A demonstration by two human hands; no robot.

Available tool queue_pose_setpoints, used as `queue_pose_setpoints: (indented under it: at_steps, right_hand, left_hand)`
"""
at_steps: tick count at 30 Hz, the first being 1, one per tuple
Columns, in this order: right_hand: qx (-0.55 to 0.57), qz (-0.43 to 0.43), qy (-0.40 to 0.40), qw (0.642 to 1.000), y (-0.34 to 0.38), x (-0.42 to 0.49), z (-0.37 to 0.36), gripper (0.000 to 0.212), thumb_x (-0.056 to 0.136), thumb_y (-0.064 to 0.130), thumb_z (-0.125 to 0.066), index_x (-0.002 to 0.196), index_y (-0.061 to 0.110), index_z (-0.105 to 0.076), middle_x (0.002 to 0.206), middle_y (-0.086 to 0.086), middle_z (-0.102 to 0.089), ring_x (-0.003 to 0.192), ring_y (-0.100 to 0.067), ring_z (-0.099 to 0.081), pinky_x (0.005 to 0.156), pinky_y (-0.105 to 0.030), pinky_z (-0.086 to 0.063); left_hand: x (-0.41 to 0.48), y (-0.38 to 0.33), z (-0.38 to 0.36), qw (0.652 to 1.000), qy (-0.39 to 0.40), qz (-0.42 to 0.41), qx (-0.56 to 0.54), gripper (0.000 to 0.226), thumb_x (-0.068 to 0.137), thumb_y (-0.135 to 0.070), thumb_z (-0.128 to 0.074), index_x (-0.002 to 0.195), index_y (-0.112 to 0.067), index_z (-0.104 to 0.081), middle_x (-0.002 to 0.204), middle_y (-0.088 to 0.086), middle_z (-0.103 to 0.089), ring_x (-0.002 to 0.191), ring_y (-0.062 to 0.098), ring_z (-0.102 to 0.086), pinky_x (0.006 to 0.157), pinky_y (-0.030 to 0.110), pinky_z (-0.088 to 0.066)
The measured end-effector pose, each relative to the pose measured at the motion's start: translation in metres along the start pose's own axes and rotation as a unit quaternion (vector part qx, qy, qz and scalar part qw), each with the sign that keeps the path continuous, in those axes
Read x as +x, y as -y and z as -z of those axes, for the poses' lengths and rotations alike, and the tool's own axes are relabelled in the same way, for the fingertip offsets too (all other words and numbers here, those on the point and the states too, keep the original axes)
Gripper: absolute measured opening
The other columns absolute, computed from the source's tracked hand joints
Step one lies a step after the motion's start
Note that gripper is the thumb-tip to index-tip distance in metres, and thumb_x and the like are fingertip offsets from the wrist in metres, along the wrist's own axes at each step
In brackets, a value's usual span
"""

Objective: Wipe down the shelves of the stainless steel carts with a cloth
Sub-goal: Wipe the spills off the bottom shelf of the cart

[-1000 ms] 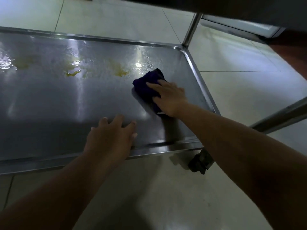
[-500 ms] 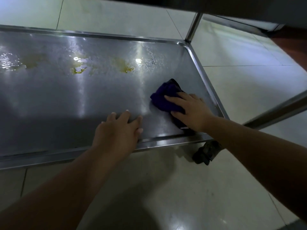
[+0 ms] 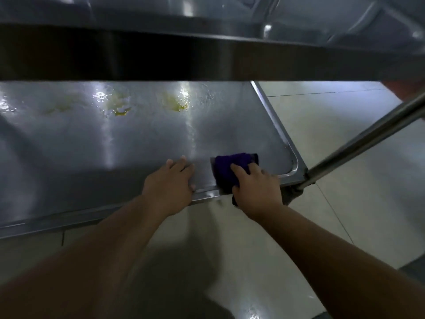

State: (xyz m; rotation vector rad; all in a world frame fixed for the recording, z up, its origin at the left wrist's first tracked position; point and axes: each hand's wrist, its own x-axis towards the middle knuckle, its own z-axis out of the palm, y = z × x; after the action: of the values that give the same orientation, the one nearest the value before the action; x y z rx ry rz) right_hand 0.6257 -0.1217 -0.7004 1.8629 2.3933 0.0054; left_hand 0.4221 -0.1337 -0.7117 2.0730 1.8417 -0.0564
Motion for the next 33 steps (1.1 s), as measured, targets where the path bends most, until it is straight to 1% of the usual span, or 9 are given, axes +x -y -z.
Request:
queue_pose_setpoints:
  at_steps: [2,5,9,13,16,19,24,29,33]
  right_hand:
    - [0.025,0.009,0.048,0.998,0.001,-0.003,0.018,0.047,0.094,0.036,-0.041,0.14,0.027,-0.032,0.122,-0.01,-0.049,0.098,-0.029,-0.055,0.082,-0.039,-0.045]
    - [0.079,-0.006,0.124,0.989,0.003,-0.011,0.05,0.039,0.094,0.031,-0.043,0.132,0.024,-0.043,0.112,-0.008,-0.056,0.09,-0.025,-0.057,0.077,-0.037,-0.05]
    - [0.156,-0.034,0.211,0.964,0.005,-0.04,0.101,0.041,0.092,0.028,-0.045,0.133,0.026,-0.043,0.111,-0.007,-0.057,0.085,-0.023,-0.06,0.074,-0.041,-0.055]
    - [0.174,-0.039,0.253,0.951,0.006,-0.079,0.168,0.045,0.092,0.028,-0.047,0.136,0.03,-0.041,0.117,-0.006,-0.057,0.088,-0.022,-0.059,0.077,-0.04,-0.055]
    - [0.198,-0.038,0.276,0.94,0.002,-0.112,0.233,0.047,0.09,0.028,-0.049,0.136,0.03,-0.043,0.121,-0.005,-0.057,0.093,-0.024,-0.06,0.08,-0.042,-0.054]
    - [0.222,-0.02,0.286,0.932,-0.008,-0.144,0.306,0.048,0.09,0.027,-0.051,0.136,0.029,-0.043,0.122,-0.005,-0.057,0.091,-0.02,-0.056,0.078,-0.032,-0.051]
    - [0.231,0.046,0.308,0.922,-0.027,-0.183,0.431,0.05,0.09,0.026,-0.054,0.138,0.028,-0.043,0.129,-0.006,-0.054,0.109,-0.022,-0.053,0.084,-0.028,-0.042]
    - [0.266,0.063,0.254,0.928,-0.044,-0.219,0.534,0.049,0.089,0.034,-0.058,0.137,0.03,-0.045,0.123,-0.002,-0.056,0.103,-0.017,-0.054,0.081,-0.028,-0.042]
    - [0.283,0.046,0.19,0.939,-0.054,-0.254,0.588,0.051,0.09,0.042,-0.056,0.138,0.031,-0.043,0.124,0.002,-0.054,0.106,-0.014,-0.053,0.088,-0.031,-0.044]
  left_hand:
    - [-0.009,-0.001,0.014,0.998,0.048,-0.01,-0.033,0.051,0.095,-0.034,-0.042,0.143,-0.02,-0.031,0.156,0.002,-0.019,0.141,0.026,-0.021,0.112,0.035,-0.021]
    - [-0.035,-0.009,0.044,0.994,0.066,0.011,-0.089,0.035,0.093,-0.031,-0.046,0.126,-0.019,-0.051,0.134,0.004,-0.049,0.119,0.026,-0.049,0.1,0.038,-0.04]
    - [-0.086,-0.029,0.09,0.99,0.108,0.012,-0.095,0.022,0.094,-0.033,-0.044,0.107,-0.019,-0.057,0.114,0.004,-0.057,0.098,0.024,-0.055,0.086,0.038,-0.047]
    - [-0.143,-0.052,0.145,0.988,0.119,0.013,-0.093,0.026,0.094,-0.031,-0.041,0.111,-0.019,-0.058,0.118,0.004,-0.058,0.11,0.026,-0.054,0.09,0.037,-0.045]
    - [-0.187,-0.073,0.195,0.985,0.132,0.031,-0.106,0.035,0.094,-0.035,-0.041,0.125,-0.022,-0.053,0.132,0.003,-0.053,0.12,0.024,-0.049,0.099,0.036,-0.04]
    - [-0.231,-0.091,0.252,0.981,0.135,0.054,-0.133,0.037,0.096,-0.037,-0.041,0.129,-0.023,-0.05,0.134,0.002,-0.051,0.119,0.021,-0.048,0.096,0.03,-0.038]
    - [-0.304,-0.115,0.357,0.978,0.1,0.098,-0.153,0.035,0.094,-0.039,-0.043,0.123,-0.024,-0.054,0.123,0.001,-0.058,0.109,0.021,-0.054,0.092,0.031,-0.043]
    - [-0.362,-0.154,0.434,0.971,0.053,0.134,-0.193,0.034,0.093,-0.042,-0.047,0.12,-0.024,-0.057,0.115,-0.002,-0.061,0.099,0.017,-0.058,0.086,0.031,-0.046]
    - [-0.395,-0.178,0.473,0.972,0.026,0.128,-0.196,0.033,0.092,-0.045,-0.047,0.119,-0.029,-0.056,0.115,-0.008,-0.062,0.1,0.014,-0.058,0.086,0.029,-0.045]
